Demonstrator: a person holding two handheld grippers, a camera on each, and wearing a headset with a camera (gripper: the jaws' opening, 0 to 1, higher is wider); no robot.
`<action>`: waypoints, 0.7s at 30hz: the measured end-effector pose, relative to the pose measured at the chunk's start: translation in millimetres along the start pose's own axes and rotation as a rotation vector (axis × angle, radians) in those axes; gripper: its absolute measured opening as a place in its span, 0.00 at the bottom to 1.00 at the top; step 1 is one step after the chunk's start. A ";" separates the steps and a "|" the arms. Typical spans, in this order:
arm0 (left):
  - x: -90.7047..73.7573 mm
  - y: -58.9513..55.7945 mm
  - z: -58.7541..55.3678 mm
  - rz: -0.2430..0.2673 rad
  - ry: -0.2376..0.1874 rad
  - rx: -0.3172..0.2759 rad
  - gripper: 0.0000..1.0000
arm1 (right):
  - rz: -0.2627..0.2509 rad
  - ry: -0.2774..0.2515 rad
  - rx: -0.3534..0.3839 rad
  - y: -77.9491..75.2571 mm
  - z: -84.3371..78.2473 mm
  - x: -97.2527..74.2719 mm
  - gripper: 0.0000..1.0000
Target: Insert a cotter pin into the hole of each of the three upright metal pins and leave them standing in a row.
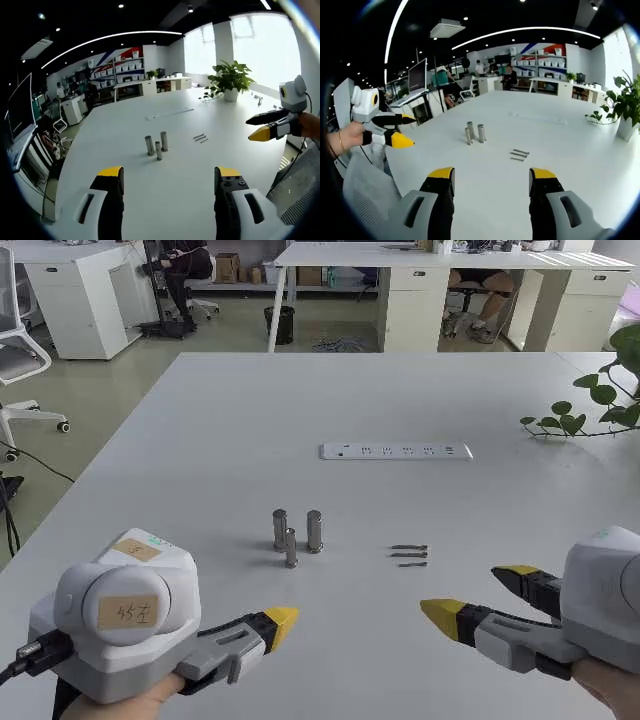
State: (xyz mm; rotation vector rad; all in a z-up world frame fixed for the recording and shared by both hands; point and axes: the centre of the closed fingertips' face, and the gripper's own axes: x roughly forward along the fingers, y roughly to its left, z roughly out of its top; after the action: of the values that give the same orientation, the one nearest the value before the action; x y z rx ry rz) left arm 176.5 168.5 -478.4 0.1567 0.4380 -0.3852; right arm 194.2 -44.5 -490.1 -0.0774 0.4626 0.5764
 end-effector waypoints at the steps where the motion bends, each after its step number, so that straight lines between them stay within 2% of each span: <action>1: 0.0 0.0 -0.8 0.000 0.003 0.000 0.70 | -0.002 -0.002 0.001 -0.7 0.1 0.0 0.54; 7: 0.2 0.5 -1.4 0.000 0.005 0.003 0.70 | -0.007 -0.017 0.005 -2.0 0.5 -0.3 0.51; 12: 0.5 2.2 0.6 0.003 -0.011 -0.006 0.69 | -0.003 -0.017 0.005 -1.8 -0.7 0.9 0.49; 21: 1.6 4.5 -0.5 0.007 -0.003 -0.005 0.69 | 0.000 -0.017 0.001 -2.7 -1.7 2.6 0.47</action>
State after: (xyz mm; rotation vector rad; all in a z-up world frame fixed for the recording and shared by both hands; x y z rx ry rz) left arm 179.4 172.2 -479.3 0.1528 0.4353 -0.3774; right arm 196.9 -45.7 -493.0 -0.0714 0.4461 0.5768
